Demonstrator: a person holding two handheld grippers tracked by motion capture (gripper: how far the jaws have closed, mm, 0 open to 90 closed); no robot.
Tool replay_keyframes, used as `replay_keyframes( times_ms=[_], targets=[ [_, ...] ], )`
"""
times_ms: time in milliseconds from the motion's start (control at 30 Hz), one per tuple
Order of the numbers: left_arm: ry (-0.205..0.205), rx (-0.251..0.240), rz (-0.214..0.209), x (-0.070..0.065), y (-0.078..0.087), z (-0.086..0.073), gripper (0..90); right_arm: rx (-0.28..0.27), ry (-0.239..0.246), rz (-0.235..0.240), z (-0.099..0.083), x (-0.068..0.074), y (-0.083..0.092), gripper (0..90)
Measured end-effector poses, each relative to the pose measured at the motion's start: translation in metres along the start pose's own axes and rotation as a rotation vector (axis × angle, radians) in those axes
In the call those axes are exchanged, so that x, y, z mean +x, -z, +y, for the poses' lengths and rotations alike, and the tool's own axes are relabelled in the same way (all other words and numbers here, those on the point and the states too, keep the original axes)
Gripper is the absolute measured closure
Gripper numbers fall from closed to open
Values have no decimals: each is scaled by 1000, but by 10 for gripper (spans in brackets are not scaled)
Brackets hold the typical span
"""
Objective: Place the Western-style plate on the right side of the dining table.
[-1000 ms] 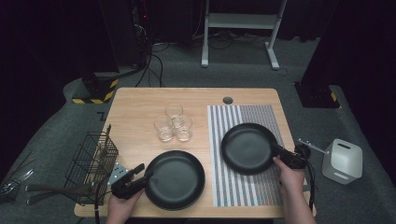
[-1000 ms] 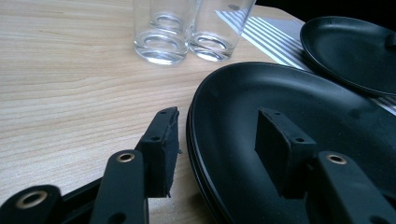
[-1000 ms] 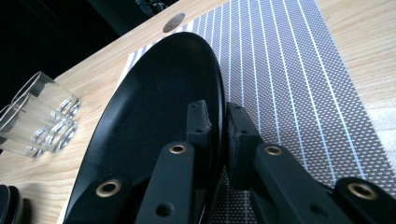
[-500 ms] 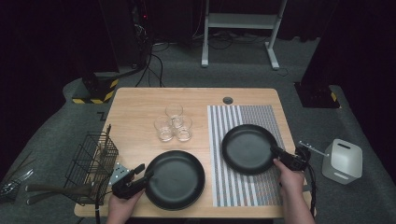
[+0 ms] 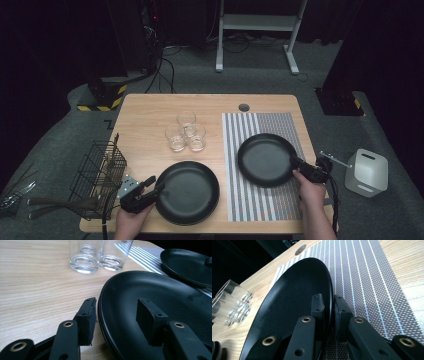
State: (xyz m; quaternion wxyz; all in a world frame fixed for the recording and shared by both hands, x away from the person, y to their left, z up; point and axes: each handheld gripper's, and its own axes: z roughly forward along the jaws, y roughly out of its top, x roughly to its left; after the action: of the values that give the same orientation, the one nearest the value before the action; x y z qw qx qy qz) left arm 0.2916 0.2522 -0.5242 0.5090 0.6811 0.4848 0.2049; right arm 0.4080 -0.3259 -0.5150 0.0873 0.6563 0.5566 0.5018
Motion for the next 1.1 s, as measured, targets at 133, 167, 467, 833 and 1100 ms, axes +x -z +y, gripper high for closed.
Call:
replay_keyframes(
  times_ms=[133,167,467,833,1100],
  targets=[
    [-3,3,-2,0,0,0,506,0,1,-5,0,0,0,813],
    [-2,3,-2,0,0,0,506,0,0,-7,0,0,0,814],
    [-11,3,-1,-1,0,0,508,-4,26,-57,0,0,2,828],
    [-10,-5,2,-1,0,0,511,-43,193,-155,-4,13,20,900],
    [-3,-5,5,0,1,0,507,-60,295,-160,-14,37,23,864]
  ],
)
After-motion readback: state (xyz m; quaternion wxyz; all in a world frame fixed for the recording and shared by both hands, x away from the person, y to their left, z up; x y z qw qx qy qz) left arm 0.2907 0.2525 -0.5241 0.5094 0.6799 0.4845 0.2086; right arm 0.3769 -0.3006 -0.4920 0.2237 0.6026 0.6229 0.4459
